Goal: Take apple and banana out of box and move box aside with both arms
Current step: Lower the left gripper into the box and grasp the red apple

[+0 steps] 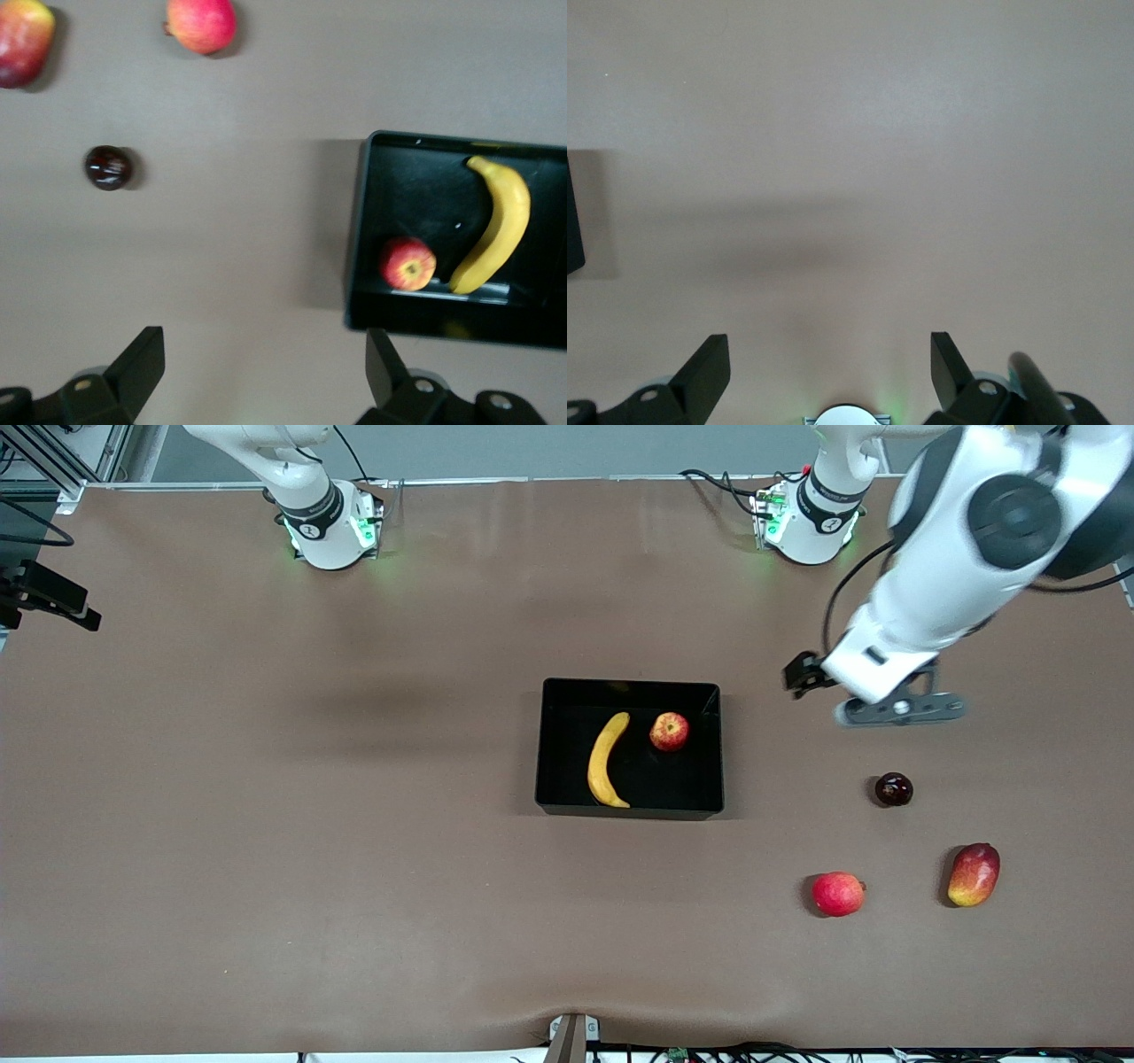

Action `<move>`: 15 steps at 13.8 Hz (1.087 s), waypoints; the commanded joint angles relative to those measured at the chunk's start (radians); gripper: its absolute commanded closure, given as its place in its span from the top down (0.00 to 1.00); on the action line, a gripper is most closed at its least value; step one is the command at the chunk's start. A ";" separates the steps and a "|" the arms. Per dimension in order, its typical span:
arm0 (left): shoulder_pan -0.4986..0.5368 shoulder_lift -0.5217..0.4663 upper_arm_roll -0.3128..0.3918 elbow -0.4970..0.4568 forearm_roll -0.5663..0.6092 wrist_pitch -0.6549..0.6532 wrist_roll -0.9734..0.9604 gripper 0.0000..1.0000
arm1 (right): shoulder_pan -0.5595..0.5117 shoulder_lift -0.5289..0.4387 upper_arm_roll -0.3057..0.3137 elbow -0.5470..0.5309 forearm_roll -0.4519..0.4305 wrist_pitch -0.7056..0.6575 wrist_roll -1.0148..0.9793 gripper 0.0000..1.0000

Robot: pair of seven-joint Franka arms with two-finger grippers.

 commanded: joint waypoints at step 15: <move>-0.271 0.422 -0.033 -0.046 0.274 0.329 -0.734 1.00 | -0.014 0.003 0.005 0.010 -0.005 -0.009 -0.007 1.00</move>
